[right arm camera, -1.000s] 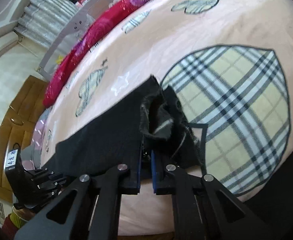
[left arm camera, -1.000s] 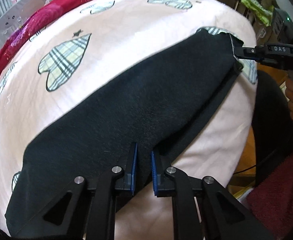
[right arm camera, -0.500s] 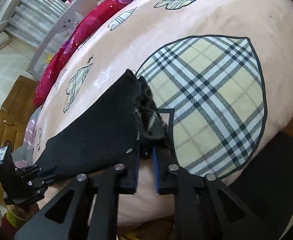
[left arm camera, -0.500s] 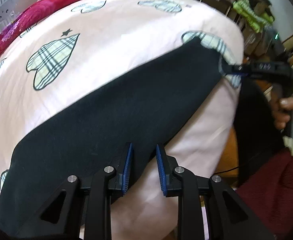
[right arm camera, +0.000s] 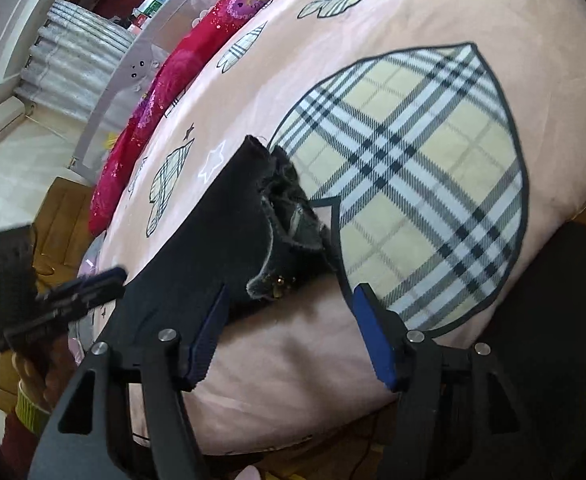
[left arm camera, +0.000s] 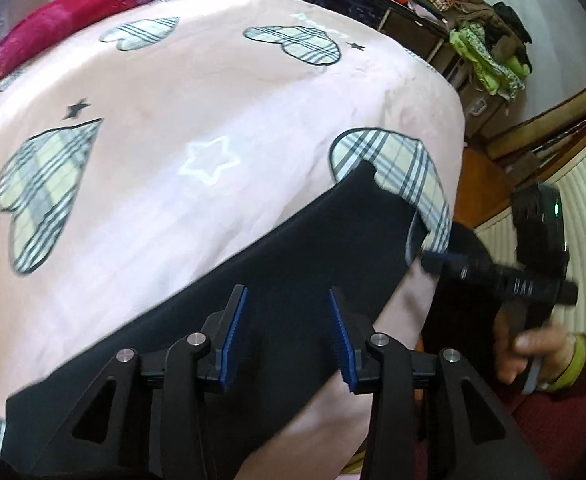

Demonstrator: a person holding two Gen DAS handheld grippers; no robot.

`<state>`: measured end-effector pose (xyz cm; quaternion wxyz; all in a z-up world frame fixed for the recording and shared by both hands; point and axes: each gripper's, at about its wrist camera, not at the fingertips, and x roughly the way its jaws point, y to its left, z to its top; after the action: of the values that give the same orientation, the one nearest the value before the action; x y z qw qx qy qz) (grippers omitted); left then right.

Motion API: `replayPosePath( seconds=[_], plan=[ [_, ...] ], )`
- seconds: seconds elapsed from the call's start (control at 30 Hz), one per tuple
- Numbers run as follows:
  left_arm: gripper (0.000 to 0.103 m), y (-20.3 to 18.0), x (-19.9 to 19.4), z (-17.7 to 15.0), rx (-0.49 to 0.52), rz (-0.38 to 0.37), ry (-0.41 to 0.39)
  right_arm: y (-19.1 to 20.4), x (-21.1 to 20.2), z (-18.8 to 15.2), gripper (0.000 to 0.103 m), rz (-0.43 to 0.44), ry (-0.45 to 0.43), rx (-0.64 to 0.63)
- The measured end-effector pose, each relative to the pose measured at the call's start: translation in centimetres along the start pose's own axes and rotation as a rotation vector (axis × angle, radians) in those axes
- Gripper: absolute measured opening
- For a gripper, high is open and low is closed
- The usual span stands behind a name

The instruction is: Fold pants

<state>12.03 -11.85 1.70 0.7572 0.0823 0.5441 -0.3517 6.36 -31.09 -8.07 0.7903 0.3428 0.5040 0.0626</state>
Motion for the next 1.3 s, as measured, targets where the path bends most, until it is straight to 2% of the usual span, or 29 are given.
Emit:
replayPosePath(
  seconds=[0.13,0.23,0.53,0.7,0.83,0.9,0.97,1.13,1.3],
  plan=[
    [0.049,-0.8,3.1,3.3,0.018,-0.063,0.057,-0.1,0.3,-0.2,0.065,0.049,-0.030,0.013],
    [0.050,-1.5,5.4,4.9,0.042,-0.088,0.110,-0.1,1.1,0.1,0.065,0.057,-0.032,0.032],
    [0.050,-3.0,10.6,7.5,0.089,-0.098,0.197,-1.3,1.2,-0.5,0.064,0.136,-0.077,0.049],
    [0.052,-3.7,12.1,8.3,0.114,-0.101,0.225,-1.5,1.5,-0.5,0.049,0.155,-0.085,0.032],
    [0.052,-4.2,12.9,8.6,0.122,-0.111,0.225,-1.3,2.0,-0.3,0.041,0.164,-0.081,0.017],
    [0.046,-4.5,13.1,8.5,0.135,-0.107,0.218,-1.0,2.3,-0.2,0.032,0.166,-0.085,0.001],
    [0.031,-4.4,12.9,8.5,0.131,-0.123,0.209,-0.9,2.7,-0.1,0.024,0.170,-0.075,-0.007],
    [0.011,-3.8,11.6,8.3,0.103,-0.152,0.160,-0.7,2.3,0.0,0.020,0.179,-0.078,-0.015],
    [0.009,-3.6,8.6,7.8,0.090,-0.174,0.086,0.2,1.6,0.4,0.017,0.225,-0.095,-0.033]
  ],
)
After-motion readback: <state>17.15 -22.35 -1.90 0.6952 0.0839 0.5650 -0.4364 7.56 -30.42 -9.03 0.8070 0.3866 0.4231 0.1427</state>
